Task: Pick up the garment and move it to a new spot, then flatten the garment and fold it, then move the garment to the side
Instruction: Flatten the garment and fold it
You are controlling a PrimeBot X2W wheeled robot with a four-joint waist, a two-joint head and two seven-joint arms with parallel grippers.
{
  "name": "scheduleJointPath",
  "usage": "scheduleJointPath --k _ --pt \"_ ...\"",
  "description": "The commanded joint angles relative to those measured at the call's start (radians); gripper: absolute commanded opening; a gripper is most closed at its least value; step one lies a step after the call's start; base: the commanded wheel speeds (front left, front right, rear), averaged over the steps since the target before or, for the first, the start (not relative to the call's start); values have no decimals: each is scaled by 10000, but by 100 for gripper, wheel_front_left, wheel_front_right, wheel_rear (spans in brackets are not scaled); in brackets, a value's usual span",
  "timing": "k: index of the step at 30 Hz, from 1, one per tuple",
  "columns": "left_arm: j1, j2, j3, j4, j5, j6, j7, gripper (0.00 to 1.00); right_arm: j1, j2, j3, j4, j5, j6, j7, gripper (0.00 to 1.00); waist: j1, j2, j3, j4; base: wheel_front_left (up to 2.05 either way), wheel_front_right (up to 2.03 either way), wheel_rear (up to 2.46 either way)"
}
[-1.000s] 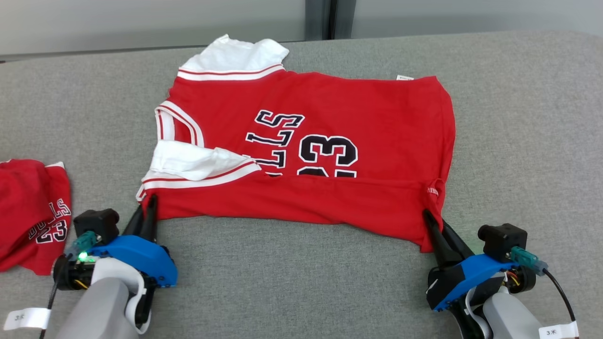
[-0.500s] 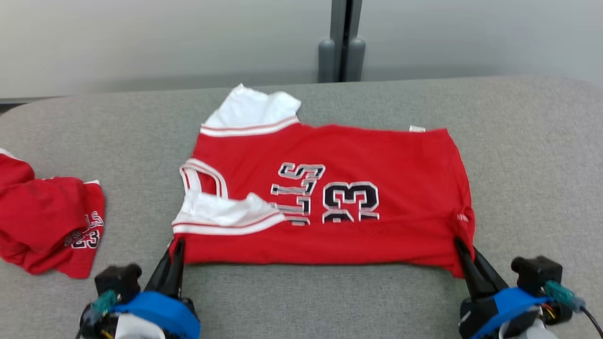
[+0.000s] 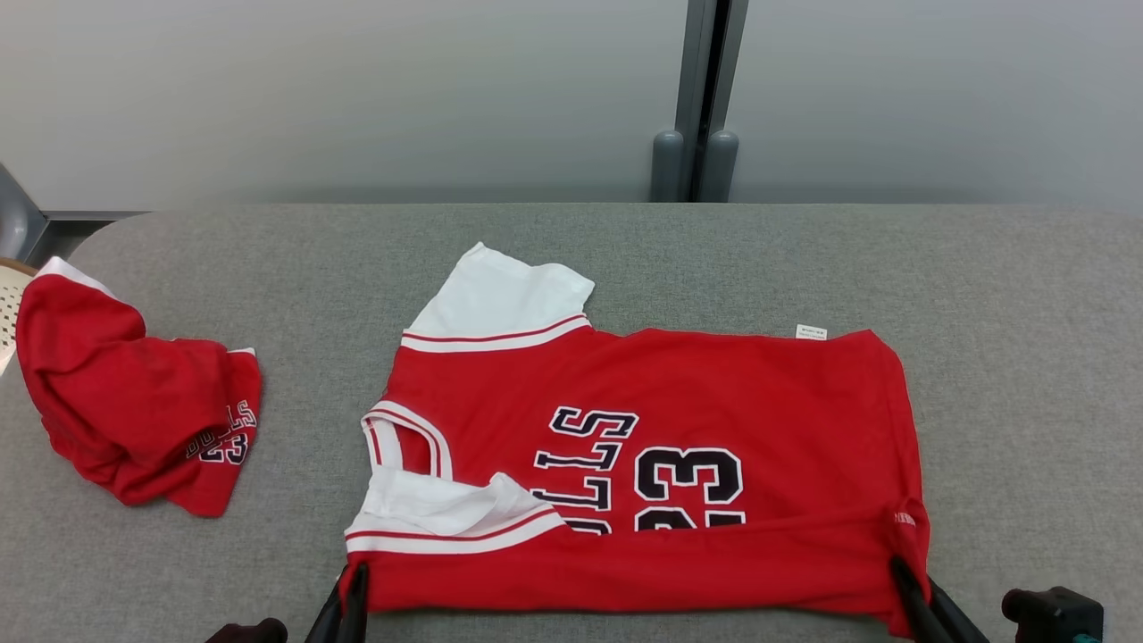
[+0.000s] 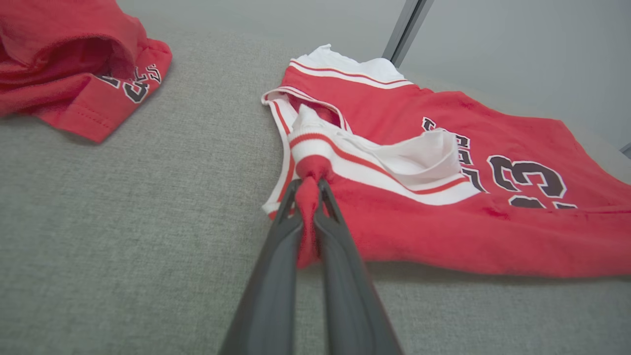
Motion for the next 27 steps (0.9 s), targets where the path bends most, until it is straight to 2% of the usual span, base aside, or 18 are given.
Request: scheduleJointPath --k 1,2,3,4,5,11,17,27 --pt "85 82 15 -95 -25 86 29 0 200 78 -61 -114 -17 5 93 0 2 0 5 -2 0 0 0" --pt "159 86 15 -157 -17 152 54 0 303 131 -117 -221 -29 5 200 0 2 0 11 -11 0 0 0" --pt "205 103 24 -174 -4 179 43 37 361 159 -159 -326 -77 5 256 28 2 0 22 -24 0 0 0" --pt "213 100 45 -167 5 237 17 100 413 194 -198 -403 -122 4 318 93 2 0 29 -37 0 0 0" --pt "198 102 69 -170 37 247 -25 100 458 252 -241 -464 -149 5 337 100 2 0 37 -61 0 0 0" --pt "-244 -51 341 -627 399 429 -331 100 147 442 -733 -962 -633 5 -217 100 2 0 60 -197 0 0 0" --pt "-774 -320 1279 -1496 1101 585 -392 100 -503 714 -1242 -1488 -1088 5 -846 100 2 0 79 -375 0 0 0" --pt "-1516 -669 2232 -1872 2890 167 -400 100 -1245 1408 -1434 -1976 -1653 5 -1233 100 2 0 120 -466 0 0 0"
